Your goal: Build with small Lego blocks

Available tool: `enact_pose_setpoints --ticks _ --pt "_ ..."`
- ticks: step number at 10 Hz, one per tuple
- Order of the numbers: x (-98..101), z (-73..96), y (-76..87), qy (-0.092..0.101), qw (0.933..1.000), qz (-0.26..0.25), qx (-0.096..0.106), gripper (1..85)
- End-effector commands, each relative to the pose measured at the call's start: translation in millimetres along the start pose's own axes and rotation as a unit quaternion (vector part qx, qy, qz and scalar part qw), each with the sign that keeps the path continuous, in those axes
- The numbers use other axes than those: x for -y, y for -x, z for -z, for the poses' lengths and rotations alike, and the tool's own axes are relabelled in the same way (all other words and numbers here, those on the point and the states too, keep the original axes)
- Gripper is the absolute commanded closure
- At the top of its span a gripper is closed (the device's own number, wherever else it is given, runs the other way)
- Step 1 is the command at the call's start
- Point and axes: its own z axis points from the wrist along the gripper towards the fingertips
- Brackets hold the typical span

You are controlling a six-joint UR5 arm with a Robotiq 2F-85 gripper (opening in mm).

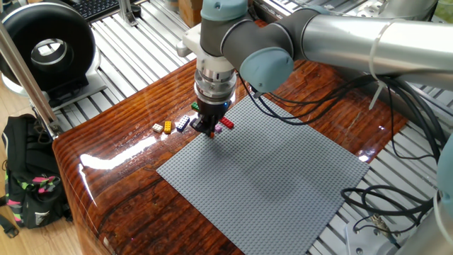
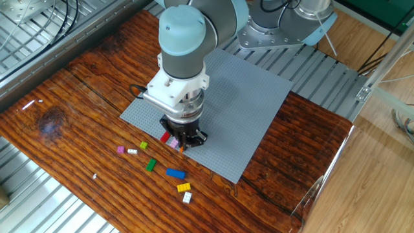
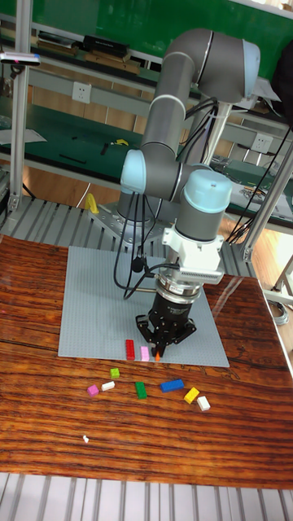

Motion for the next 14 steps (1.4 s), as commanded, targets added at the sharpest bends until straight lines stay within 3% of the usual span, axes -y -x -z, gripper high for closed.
enact_pose_setpoints --ticks 1,7,10,11,12,14 --pt "-1.3 0.6 2.3 0.007 1.0000 -0.005 0.001 84.0" --pt "-2.1 -5.9 1.9 0.006 0.9999 -0.009 0.001 84.0" --pt "12.8 17.1 -9.3 -0.018 0.9996 -0.003 -0.021 83.7" --pt "11.5 18.9 -9.9 -0.020 0.9994 0.004 -0.027 78.0" --pt "-0.9 14.7 -10.3 -0.006 0.9991 0.024 -0.035 56.0" --pt "-11.1 9.5 -4.9 -0.006 0.9991 0.024 -0.035 43.0"
